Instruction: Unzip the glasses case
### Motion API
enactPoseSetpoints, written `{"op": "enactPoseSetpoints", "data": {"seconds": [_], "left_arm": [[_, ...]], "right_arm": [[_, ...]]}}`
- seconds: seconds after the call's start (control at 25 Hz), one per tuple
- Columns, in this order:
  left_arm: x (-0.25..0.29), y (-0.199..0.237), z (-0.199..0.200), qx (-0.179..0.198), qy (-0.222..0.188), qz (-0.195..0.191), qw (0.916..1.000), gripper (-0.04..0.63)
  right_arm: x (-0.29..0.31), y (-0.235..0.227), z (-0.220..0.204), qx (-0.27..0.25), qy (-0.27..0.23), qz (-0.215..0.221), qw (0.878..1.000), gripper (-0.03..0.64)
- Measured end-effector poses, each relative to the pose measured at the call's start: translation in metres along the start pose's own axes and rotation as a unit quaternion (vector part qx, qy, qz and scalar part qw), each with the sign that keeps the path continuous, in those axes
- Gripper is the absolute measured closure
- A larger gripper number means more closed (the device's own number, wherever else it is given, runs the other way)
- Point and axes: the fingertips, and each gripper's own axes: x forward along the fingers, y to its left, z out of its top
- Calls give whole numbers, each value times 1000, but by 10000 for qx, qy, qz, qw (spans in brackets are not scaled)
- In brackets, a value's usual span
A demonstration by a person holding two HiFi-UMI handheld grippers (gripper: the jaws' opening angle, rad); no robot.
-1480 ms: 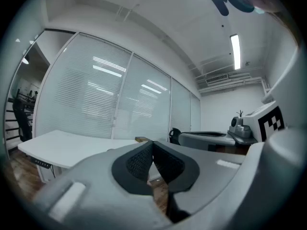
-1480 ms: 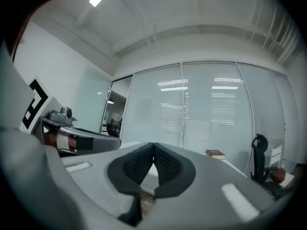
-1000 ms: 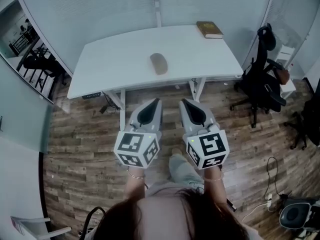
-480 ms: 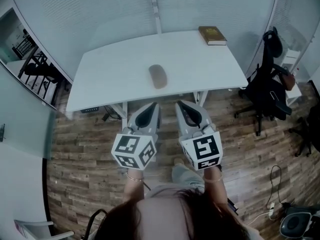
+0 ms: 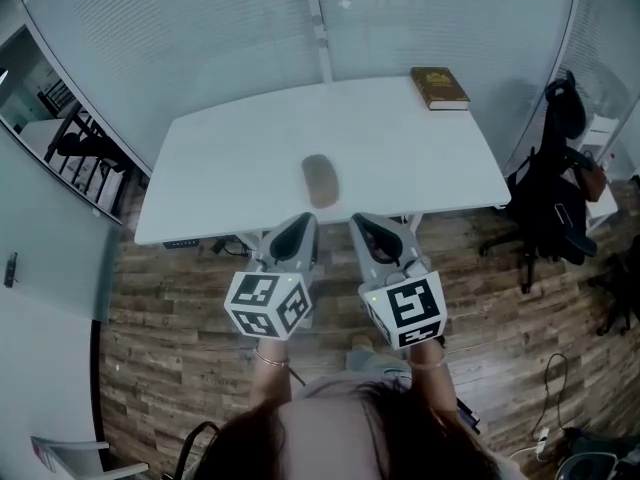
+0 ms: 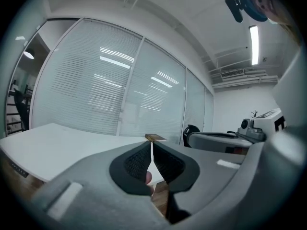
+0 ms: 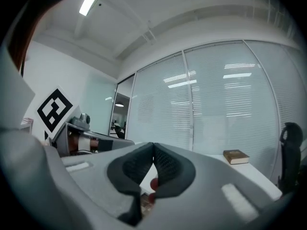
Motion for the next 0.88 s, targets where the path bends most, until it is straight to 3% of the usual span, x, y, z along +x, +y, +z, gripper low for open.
{"op": "enactPoseSetpoints", "data": {"seconds": [0.36,0.48,0.88], "left_arm": [[48,16,-8,-68,250,289,9992,588],[53,22,-15,-140,346,417,9984,511],[61,53,-29,-499,495,736,9948,489]], "right_arm": [[32,-43,-16,38,149,163,9997,614],[40,-51,-23,124,166,218,9995,614],[60,-58,-45,279,361,358,9983,614]]}}
